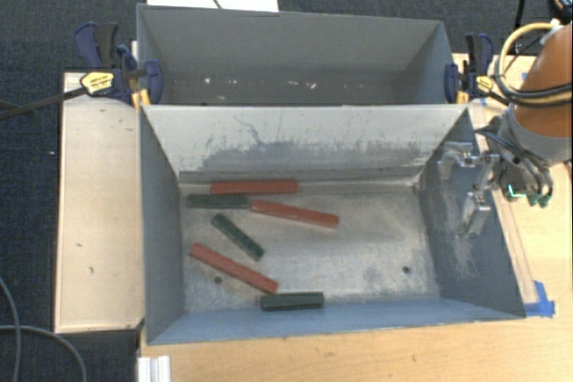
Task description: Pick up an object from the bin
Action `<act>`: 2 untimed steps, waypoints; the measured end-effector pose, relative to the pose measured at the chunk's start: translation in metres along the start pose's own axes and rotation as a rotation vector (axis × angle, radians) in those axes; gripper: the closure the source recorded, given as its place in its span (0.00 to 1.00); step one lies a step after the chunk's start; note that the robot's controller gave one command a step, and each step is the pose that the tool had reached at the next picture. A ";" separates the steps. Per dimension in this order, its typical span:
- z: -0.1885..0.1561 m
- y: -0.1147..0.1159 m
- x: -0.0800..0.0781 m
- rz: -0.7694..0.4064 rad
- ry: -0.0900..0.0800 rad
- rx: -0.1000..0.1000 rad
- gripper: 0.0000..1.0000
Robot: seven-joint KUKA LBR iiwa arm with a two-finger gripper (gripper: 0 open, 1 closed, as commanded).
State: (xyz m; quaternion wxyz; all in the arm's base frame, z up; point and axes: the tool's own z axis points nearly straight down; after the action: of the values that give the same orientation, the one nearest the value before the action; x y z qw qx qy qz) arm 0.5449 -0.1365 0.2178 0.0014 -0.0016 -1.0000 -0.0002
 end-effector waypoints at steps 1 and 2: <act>0.093 0.060 -0.032 -0.070 0.000 -0.003 0.00; 0.142 0.124 -0.027 -0.090 0.000 -0.003 0.00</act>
Offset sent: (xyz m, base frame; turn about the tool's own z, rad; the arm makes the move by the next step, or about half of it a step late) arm 0.0313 0.0566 -0.0887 -0.0642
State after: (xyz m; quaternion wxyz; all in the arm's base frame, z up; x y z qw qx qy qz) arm 0.5723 -0.0124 0.0756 0.0012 0.0434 -0.9991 -0.0018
